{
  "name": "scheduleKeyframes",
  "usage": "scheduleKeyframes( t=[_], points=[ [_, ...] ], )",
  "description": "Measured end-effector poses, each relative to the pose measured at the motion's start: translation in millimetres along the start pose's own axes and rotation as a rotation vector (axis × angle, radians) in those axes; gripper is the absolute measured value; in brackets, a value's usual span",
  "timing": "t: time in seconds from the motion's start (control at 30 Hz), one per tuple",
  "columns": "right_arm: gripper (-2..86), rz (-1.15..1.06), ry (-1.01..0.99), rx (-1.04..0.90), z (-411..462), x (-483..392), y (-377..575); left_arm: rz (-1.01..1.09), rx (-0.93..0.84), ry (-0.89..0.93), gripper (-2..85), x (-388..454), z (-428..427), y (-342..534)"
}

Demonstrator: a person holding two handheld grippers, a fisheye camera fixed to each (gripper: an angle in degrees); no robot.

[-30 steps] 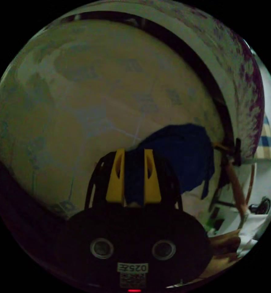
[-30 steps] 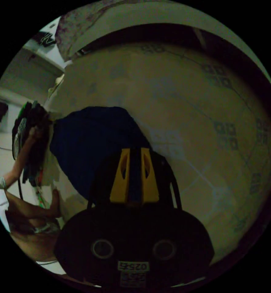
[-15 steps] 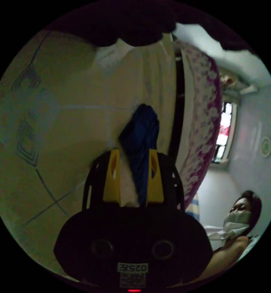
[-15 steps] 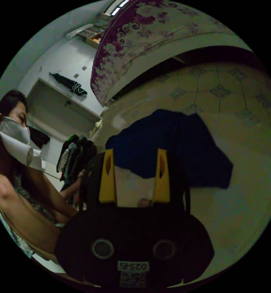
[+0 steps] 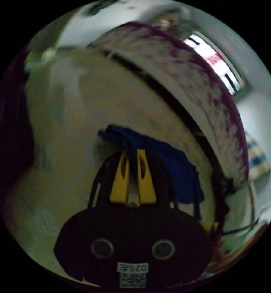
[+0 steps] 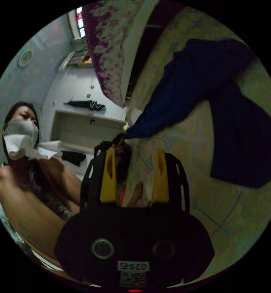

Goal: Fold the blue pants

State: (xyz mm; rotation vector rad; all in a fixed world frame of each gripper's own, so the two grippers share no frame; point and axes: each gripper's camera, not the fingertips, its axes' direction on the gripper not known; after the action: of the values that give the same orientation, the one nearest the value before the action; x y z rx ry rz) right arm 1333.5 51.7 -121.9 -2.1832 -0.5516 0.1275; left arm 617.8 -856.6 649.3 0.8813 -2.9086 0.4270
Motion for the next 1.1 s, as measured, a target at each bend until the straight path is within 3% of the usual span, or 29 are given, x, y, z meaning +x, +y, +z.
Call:
scheduleKeyframes(
  t=[0.13, 0.2, 0.27, 0.33, 0.4, 0.6, 0.7, 0.77, 0.9, 1.1],
  points=[
    [18.5, -0.346, 0.062, -0.115, 32.7, -66.0, -14.8, 0.540, 0.094, 0.010, -0.4, 118.3, -7.2, -83.5],
    [18.8, -0.645, 0.089, -0.161, 58.4, -127.8, -29.7, 0.870, 0.095, 0.085, -0.4, 185.0, -16.7, -126.3],
    [20.5, -0.848, 0.102, -0.170, 80.7, -177.6, -38.1, 1.072, 0.066, 0.118, -0.3, 225.7, -22.6, -158.1],
    [21.0, -0.948, 0.028, -0.143, 101.0, -220.5, -47.6, 1.232, 0.013, 0.157, -0.3, 259.7, -25.7, -196.7],
    [22.9, -0.944, -0.220, -0.111, 125.1, -264.1, -64.1, 1.387, -0.052, 0.195, -0.3, 302.5, -28.6, -255.0],
    [28.3, -1.002, -0.488, -0.263, 191.8, -389.6, -79.7, 1.705, -0.104, 0.236, -0.3, 399.0, -43.1, -391.6],
    [28.9, -0.890, -0.739, -0.378, 227.8, -442.6, -84.6, 1.818, -0.122, 0.278, -0.3, 424.8, -42.7, -454.1],
    [29.1, -0.873, -0.803, -0.390, 246.2, -471.2, -80.5, 1.859, -0.124, 0.289, -0.2, 432.7, -36.8, -490.6],
    [30.2, -0.971, -0.710, -0.338, 277.4, -529.8, -50.2, 1.910, -0.091, 0.337, -0.3, 431.7, -19.3, -564.7],
    [31.0, -0.911, -0.854, -0.289, 314.4, -582.7, -5.5, 2.001, -0.044, 0.290, -0.1, 395.4, 23.1, -645.1]
  ],
)
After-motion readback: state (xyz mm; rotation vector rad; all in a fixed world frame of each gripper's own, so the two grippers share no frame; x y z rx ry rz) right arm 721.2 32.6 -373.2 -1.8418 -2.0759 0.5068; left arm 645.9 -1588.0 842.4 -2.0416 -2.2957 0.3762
